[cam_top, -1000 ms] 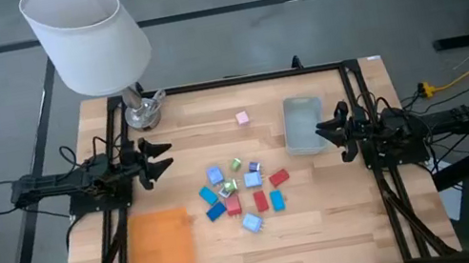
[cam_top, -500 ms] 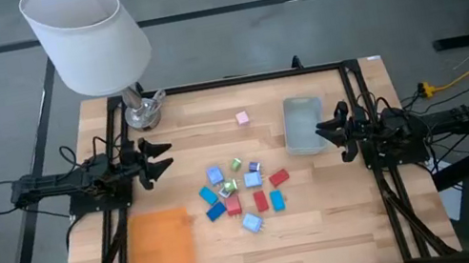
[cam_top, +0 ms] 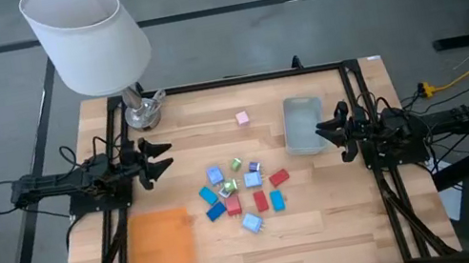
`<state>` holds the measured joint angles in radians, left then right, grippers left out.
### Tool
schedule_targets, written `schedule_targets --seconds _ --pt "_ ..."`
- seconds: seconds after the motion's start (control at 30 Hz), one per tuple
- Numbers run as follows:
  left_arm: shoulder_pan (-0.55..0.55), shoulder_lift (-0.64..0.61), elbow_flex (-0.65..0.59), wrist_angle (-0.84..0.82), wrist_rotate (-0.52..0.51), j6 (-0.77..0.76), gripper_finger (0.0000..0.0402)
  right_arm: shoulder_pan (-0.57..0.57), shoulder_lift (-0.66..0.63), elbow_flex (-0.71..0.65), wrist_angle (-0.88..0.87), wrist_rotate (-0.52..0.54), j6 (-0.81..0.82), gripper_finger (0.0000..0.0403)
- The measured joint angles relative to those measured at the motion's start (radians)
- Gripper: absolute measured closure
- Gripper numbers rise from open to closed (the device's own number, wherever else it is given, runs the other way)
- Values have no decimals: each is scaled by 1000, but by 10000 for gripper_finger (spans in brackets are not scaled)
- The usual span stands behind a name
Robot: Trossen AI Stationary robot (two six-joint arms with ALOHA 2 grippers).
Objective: Pick & Place Office items
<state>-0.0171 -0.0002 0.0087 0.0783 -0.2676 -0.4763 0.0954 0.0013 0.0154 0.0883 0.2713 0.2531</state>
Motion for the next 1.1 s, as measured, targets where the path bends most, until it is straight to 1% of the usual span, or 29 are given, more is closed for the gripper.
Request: schedule_targets --seconds 0.23,0.3,0.43,0.5,0.67,0.73,0.8,0.9,1.0,1.1 --pt "0 0 0 0 0 0 96 -1 0 0 14 3 -7 302" --pt "0 0 0 0 0 0 96 -2 0 0 41 32 -6 302" --pt "0 0 0 0 0 0 96 -2 1 0 43 95 66 302" --pt "0 0 0 0 0 0 96 -2 2 0 47 144 105 302" --pt "0 0 0 0 0 0 96 -2 2 0 63 311 217 302" --pt "0 0 0 0 0 0 96 -2 2 0 74 361 257 302" --pt "0 0 0 0 0 0 96 -2 2 0 103 389 325 302" --pt "0 0 0 0 -10 0 96 -2 2 0 144 392 426 302" --pt "0 0 0 7 -57 0 96 -2 2 0 200 355 499 302" --pt "0 0 0 29 -101 -12 96 -2 4 0 281 342 605 302"
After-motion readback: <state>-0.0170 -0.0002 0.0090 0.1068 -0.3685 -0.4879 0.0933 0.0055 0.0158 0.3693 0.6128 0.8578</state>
